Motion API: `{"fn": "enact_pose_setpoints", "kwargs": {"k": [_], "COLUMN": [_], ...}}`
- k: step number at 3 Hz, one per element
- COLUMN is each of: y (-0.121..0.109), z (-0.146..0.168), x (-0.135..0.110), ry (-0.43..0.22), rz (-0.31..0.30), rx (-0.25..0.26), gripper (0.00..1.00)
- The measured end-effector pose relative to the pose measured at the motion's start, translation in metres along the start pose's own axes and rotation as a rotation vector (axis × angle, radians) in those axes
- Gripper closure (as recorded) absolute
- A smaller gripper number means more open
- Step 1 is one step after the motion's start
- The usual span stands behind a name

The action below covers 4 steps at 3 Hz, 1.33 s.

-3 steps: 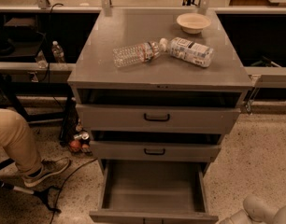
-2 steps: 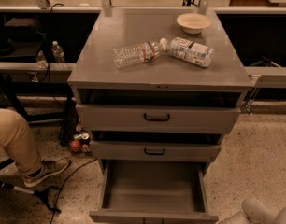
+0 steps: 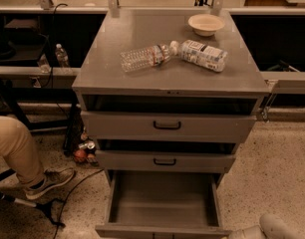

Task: Close bottom drawer

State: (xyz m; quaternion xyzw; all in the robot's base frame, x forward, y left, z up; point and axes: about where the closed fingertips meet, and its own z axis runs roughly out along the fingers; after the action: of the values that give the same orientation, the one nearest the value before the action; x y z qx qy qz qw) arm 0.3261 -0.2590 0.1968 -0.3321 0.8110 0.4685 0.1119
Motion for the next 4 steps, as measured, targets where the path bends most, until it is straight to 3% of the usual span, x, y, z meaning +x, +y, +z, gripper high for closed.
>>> {"fn": "enact_pose_setpoints", "kwargs": {"k": [2,3,4], "y": [-0.03,-0.027,-0.032], "z": [0.02,0.018,0.027], "x": [-0.023,-0.024,-0.036], "ry": [-0.023,-0.023,-0.035], "rz": [-0.085,-0.085,-0.125], "rx": [0.017,0.017,0.054], "gripper": [1.0,1.0,1.0]}}
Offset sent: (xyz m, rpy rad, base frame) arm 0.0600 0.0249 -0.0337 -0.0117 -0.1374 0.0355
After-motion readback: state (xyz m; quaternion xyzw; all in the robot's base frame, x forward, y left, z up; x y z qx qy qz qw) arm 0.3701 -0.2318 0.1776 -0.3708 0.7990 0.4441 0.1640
